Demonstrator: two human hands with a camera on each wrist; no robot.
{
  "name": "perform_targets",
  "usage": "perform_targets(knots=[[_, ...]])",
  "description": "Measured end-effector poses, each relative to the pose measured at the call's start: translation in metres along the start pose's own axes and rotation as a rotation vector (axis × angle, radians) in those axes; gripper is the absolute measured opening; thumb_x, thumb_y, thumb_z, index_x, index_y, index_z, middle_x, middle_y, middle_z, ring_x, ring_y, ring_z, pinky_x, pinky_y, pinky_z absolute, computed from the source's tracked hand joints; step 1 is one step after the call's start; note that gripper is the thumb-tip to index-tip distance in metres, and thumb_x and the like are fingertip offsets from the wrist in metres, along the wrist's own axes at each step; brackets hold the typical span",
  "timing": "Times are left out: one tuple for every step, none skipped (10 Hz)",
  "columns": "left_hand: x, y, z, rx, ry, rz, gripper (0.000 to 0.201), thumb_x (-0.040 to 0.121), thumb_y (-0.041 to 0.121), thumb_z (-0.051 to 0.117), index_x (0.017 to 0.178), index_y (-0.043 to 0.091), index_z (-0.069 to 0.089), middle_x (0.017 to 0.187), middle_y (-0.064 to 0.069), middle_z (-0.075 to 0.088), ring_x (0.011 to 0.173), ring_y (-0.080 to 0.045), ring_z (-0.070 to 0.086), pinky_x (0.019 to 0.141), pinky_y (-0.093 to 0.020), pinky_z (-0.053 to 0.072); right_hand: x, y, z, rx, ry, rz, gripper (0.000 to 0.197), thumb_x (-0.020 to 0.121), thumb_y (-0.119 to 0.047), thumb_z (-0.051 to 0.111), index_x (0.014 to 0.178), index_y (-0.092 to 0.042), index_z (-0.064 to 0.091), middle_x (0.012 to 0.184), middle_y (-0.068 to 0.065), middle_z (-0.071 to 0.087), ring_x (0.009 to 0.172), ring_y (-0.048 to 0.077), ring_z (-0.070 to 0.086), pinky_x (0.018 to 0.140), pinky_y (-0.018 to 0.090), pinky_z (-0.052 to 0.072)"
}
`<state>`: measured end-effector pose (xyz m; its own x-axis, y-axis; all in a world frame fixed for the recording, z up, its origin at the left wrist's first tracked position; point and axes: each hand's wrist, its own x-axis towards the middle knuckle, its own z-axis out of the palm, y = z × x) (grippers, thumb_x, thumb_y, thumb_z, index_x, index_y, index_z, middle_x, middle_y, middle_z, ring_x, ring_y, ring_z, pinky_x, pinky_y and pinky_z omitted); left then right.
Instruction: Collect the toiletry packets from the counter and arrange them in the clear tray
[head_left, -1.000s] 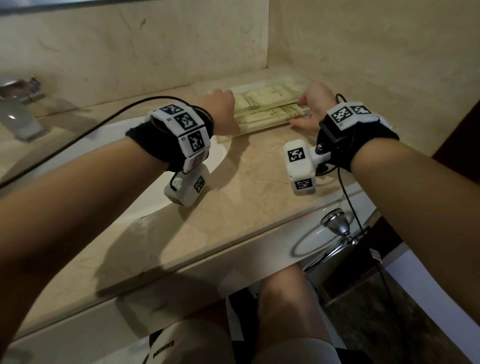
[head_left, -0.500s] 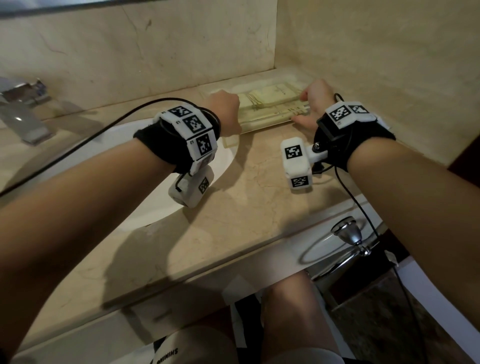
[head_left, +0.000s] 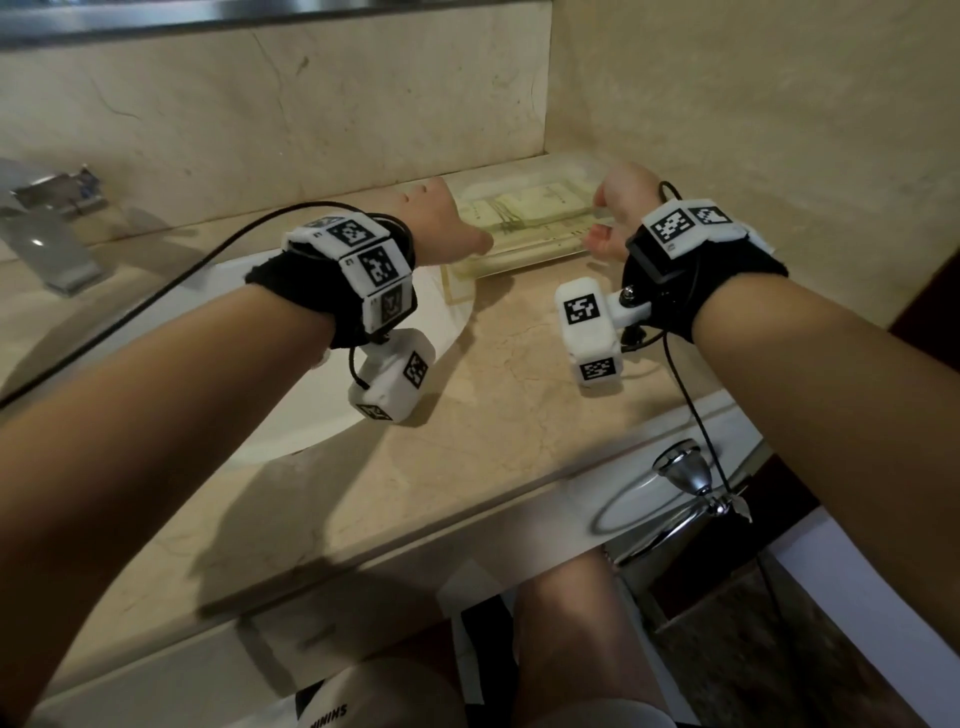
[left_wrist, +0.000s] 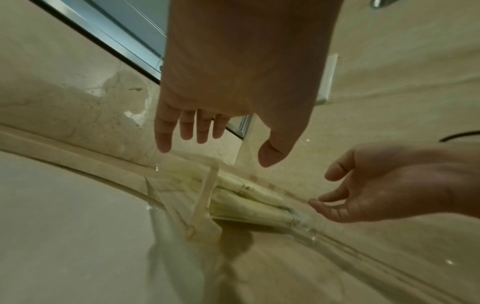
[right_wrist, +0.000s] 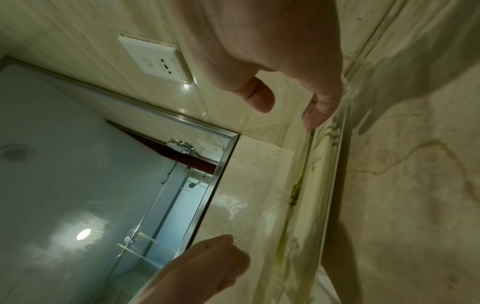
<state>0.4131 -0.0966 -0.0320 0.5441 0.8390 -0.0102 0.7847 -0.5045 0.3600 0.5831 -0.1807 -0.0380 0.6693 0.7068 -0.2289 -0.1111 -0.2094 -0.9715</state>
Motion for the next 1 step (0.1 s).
perform_targets(knots=[[0.0025,0.0091,-0.0233,-0.335,0.049,0.002,0.055,0.085,0.03,0.057,0.131,0.002,0.046,0.129,-0.018,0.051,0.118,-0.031,0.05,0.097,-0.041,0.046,0.0005,-0.0136,0.0034,-0.004,0.055,-0.072,0.024,0.092,-0.015,0.041,0.071,-0.023,0.034,0.085,0.001,0.039,0.067,0.009,0.045,0.064,0.027,0.05]])
